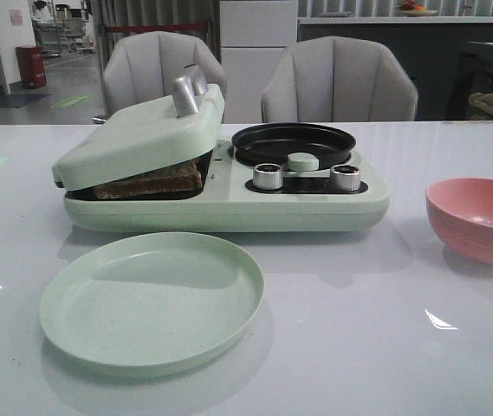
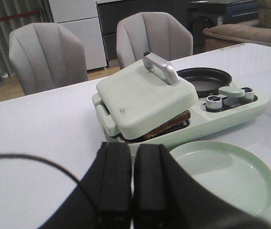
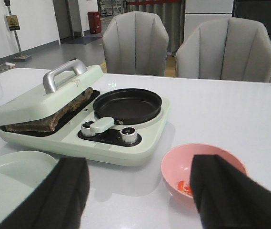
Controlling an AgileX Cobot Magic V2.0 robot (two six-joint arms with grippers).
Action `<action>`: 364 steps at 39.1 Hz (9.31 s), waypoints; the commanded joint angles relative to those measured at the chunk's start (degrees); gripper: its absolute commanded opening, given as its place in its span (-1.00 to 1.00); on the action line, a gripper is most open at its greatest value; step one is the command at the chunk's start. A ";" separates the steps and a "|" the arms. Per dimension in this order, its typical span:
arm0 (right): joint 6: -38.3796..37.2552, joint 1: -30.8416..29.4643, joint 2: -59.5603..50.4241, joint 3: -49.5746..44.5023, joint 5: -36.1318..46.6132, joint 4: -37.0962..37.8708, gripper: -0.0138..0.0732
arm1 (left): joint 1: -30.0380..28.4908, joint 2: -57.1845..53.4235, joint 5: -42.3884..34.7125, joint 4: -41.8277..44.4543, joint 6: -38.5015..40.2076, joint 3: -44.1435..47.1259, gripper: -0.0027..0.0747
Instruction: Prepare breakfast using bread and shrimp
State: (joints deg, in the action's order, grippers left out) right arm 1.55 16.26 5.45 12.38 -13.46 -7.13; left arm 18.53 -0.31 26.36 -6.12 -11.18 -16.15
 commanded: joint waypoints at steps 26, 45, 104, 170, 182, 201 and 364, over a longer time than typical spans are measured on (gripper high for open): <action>0.20 -0.21 0.65 1.60 4.85 -0.25 0.58 | 0.31 -0.50 -4.35 -0.74 0.61 1.80 -0.64; 0.20 -0.21 0.65 1.60 4.85 -0.25 0.58 | 0.31 -0.50 -4.35 -0.74 0.61 1.80 -0.64; 0.61 -0.21 19.82 10.17 3.96 1.77 0.58 | 0.31 -0.50 -4.35 -0.74 0.61 1.80 -0.64; 2.36 -24.67 96.35 58.67 -21.20 -5.06 0.35 | 0.31 -0.50 -4.35 -0.74 0.61 1.80 -0.64; 3.37 -24.67 100.52 60.87 -21.64 -5.06 -0.06 | 0.31 -0.50 -4.35 -0.74 0.61 1.80 -0.64; 3.39 -24.67 100.34 61.73 -22.31 -9.27 -0.42 | 0.31 -0.50 -4.35 -0.74 0.61 1.80 -0.64; -4.65 -20.19 89.99 70.43 -31.77 -2.24 -0.42 | 0.31 -0.50 -4.35 -0.74 0.61 1.80 -0.64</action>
State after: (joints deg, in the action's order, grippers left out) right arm -4.58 -2.57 97.81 81.28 -45.87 -8.90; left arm 18.53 -0.31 26.22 -6.12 -11.18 -12.80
